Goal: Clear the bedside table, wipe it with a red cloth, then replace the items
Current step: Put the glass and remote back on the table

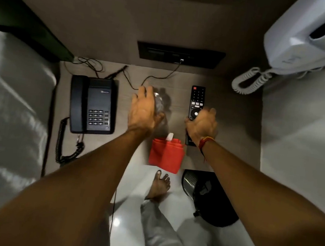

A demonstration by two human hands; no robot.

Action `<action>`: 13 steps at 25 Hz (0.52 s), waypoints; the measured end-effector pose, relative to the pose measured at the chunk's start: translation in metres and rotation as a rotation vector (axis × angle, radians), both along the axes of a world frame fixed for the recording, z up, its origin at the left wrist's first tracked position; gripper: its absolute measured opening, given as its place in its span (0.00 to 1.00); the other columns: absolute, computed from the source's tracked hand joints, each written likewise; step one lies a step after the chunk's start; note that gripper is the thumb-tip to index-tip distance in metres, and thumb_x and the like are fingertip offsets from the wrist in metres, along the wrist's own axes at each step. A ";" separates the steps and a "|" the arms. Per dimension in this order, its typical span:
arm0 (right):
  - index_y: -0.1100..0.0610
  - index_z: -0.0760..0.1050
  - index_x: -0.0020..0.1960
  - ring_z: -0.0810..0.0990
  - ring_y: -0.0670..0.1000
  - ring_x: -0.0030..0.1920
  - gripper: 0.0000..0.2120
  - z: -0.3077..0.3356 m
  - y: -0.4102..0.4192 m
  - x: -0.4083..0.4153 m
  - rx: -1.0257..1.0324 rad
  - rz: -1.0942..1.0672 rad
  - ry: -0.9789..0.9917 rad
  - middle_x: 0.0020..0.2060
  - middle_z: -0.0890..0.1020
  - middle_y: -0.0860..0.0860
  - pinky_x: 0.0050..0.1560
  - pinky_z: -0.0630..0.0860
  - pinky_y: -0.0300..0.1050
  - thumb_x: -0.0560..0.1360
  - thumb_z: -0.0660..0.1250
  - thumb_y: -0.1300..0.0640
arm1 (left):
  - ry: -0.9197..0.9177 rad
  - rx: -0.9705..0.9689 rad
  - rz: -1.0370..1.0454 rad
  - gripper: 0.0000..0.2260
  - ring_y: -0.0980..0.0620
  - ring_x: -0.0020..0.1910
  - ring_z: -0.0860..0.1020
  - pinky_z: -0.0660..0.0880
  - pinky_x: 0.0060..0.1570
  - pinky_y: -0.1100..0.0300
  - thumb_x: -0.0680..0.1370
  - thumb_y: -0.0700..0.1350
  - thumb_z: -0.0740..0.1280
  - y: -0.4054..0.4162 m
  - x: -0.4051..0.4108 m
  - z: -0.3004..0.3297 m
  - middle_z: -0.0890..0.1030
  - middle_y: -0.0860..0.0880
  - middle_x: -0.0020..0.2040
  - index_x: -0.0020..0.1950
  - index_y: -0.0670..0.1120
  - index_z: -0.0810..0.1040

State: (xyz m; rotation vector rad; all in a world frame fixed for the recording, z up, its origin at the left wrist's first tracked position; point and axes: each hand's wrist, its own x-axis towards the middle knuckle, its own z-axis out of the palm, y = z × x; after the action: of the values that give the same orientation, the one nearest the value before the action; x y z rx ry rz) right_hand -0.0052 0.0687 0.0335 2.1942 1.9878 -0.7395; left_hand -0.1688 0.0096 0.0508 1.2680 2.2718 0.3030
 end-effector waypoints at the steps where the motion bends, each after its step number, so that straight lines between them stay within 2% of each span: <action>1: 0.61 0.72 0.68 0.80 0.64 0.61 0.30 -0.007 0.007 0.004 0.000 -0.003 0.000 0.66 0.73 0.59 0.56 0.80 0.55 0.72 0.74 0.47 | 0.009 -0.004 0.001 0.40 0.38 0.69 0.71 0.74 0.70 0.44 0.71 0.50 0.79 0.007 0.001 -0.008 0.69 0.41 0.72 0.77 0.43 0.63; 7: 0.62 0.69 0.72 0.79 0.62 0.64 0.32 -0.034 0.034 0.008 -0.004 0.030 -0.011 0.70 0.71 0.59 0.59 0.80 0.55 0.75 0.74 0.46 | 0.031 -0.027 0.024 0.39 0.37 0.71 0.69 0.74 0.70 0.44 0.71 0.49 0.80 0.034 0.001 -0.035 0.67 0.40 0.72 0.76 0.44 0.63; 13: 0.61 0.72 0.70 0.78 0.61 0.65 0.27 -0.050 0.041 0.006 -0.036 0.049 0.016 0.67 0.74 0.60 0.61 0.81 0.56 0.77 0.72 0.48 | 0.061 -0.034 0.012 0.38 0.38 0.73 0.67 0.73 0.72 0.45 0.72 0.50 0.79 0.045 0.003 -0.043 0.66 0.40 0.73 0.76 0.45 0.63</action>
State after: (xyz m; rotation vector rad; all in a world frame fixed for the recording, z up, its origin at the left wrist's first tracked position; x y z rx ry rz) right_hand 0.0005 0.1098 -0.0163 2.1188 2.0119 -0.7829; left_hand -0.1653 0.0550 0.0081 1.2629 2.3263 0.2314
